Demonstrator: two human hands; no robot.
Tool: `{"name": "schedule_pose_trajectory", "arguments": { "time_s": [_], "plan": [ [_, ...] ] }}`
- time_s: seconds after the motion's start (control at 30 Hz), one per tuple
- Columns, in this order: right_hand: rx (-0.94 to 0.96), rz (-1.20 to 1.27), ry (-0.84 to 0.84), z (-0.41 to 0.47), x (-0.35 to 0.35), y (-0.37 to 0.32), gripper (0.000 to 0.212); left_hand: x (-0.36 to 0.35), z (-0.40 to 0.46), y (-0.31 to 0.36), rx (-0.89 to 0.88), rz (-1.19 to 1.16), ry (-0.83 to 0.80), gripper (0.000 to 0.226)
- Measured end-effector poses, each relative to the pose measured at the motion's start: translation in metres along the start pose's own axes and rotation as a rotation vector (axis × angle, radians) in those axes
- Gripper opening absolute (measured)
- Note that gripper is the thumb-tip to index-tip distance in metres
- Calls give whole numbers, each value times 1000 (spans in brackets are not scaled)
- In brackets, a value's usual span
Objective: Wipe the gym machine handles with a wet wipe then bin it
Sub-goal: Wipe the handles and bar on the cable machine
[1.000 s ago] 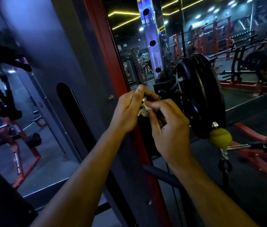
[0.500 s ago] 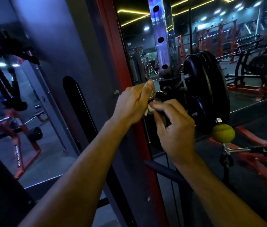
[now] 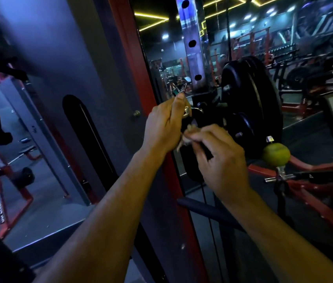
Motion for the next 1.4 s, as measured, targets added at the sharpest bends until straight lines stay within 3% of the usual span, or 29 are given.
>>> {"name": "schedule_pose_trajectory", "arguments": {
  "time_s": [0.1,0.17,0.23,0.37,0.5,0.57,0.7,0.77,0.87,0.93,1.07,1.17,1.27,1.4],
  "plan": [
    [-144,33,-35,-21,3,14,12,-2,-1,-2,-34,-37,69,59],
    [-351,111,9,-19,3,19,14,-3,-3,-1,-53,-47,100,59],
    [-428,105,73,-1,1,14,15,-3,-3,-2,-61,-41,103,58],
    [-230,-75,90,18,-2,-12,10,-3,-2,-5,-66,-60,57,55],
    [-43,-298,6,-18,-6,-22,7,-4,-2,-5,-54,-90,14,46],
    [-134,-246,12,-35,-4,-17,9,-2,-5,-3,-53,-90,11,51],
    [-518,-43,197,-22,-3,-7,13,2,-8,4,-94,-54,20,69],
    [-455,-106,238,-16,-9,-19,12,3,-8,4,-115,-42,19,67],
    [-209,-267,159,-32,-18,-32,8,1,-7,1,-113,-35,16,54],
    [-150,-318,128,-48,-16,-26,11,1,-7,1,-103,-20,10,53],
    [-432,-171,208,-49,-7,-14,13,0,-8,1,-101,-2,4,49],
    [-416,-200,199,-40,-9,-21,13,2,-8,3,-110,4,21,54],
    [-332,-247,87,-49,-11,-25,12,3,-7,0,-88,3,10,45],
    [-559,-131,54,-45,0,-13,14,1,-21,1,-116,-134,28,29]
  ]
}}
Point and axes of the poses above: each hand's wrist, its own z-axis towards the middle knuckle, its own x-axis out of the back of the hand, y = z × x, the point moved 5 cm from there along z, towards the middle knuckle, and after that the axes turned 6 degrees about -x, right-handed, at the moved point
